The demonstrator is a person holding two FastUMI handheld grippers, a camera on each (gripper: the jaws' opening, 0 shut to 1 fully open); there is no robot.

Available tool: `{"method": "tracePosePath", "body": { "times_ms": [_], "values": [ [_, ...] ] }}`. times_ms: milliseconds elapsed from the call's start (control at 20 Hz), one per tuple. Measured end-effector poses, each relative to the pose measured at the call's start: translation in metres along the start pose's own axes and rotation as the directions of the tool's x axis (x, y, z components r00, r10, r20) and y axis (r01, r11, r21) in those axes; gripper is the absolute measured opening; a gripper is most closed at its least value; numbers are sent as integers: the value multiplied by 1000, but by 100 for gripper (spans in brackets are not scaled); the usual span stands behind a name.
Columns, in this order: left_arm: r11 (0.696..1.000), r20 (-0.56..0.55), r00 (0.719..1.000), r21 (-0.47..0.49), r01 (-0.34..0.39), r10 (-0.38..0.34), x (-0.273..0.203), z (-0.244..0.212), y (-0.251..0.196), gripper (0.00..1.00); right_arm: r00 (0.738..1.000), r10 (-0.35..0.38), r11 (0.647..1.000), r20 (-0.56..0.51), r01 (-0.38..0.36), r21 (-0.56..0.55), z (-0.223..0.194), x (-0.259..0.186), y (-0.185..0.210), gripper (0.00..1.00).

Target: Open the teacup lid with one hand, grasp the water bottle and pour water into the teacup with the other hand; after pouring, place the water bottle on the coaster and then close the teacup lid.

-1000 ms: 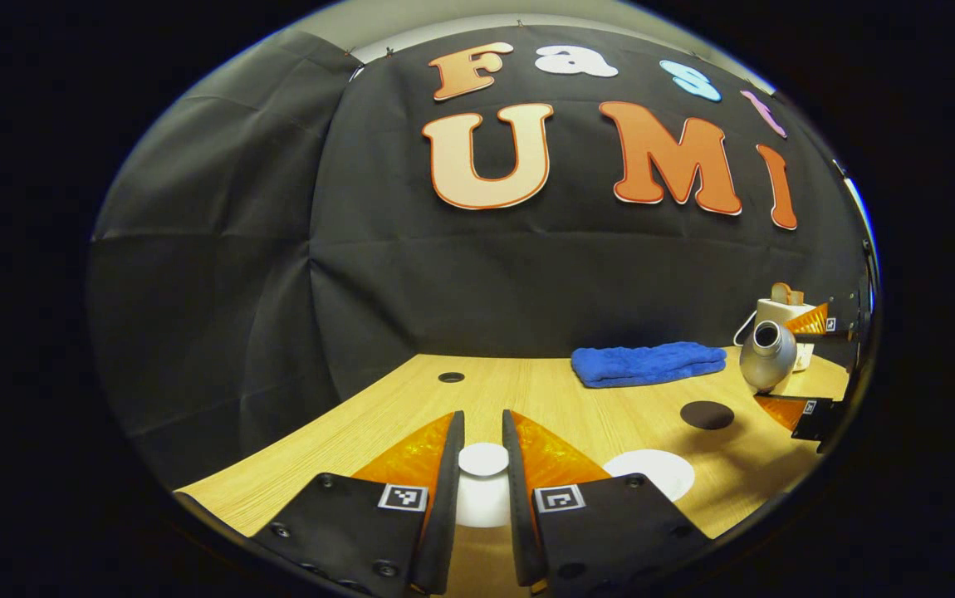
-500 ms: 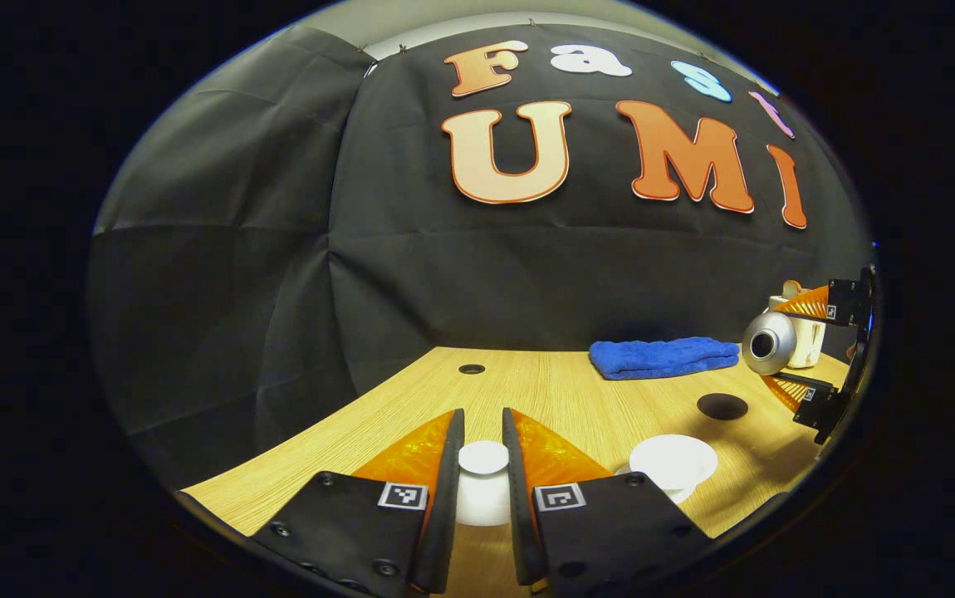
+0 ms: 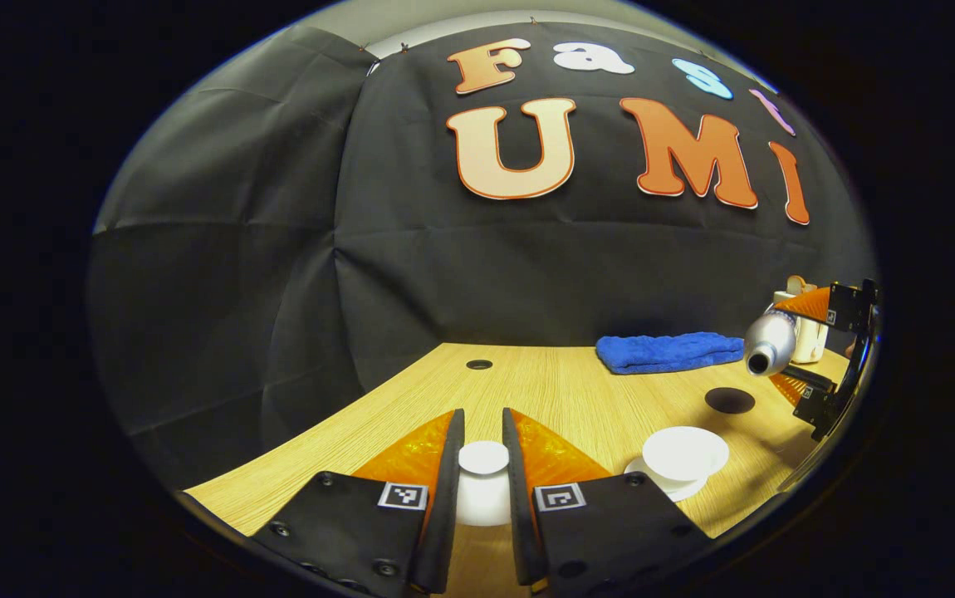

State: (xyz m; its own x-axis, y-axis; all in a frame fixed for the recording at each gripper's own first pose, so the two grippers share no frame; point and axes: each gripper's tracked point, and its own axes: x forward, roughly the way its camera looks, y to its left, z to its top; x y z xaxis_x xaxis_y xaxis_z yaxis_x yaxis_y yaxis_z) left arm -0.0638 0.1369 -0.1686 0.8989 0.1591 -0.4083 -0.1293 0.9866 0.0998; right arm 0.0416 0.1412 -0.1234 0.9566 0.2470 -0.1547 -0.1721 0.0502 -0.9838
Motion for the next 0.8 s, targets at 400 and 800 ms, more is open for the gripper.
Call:
{"method": "tracePosePath", "body": {
  "times_ms": [400,800],
  "values": [
    [1000,-19,1000,0,-1,1,1,-7,1,33,998,-52,995,35,54,-88,1,2,-7,77],
    [1000,-26,1000,-3,-3,3,-1,-7,1,33,987,-151,972,60,159,-173,1,1,-11,74]
  ]
}}
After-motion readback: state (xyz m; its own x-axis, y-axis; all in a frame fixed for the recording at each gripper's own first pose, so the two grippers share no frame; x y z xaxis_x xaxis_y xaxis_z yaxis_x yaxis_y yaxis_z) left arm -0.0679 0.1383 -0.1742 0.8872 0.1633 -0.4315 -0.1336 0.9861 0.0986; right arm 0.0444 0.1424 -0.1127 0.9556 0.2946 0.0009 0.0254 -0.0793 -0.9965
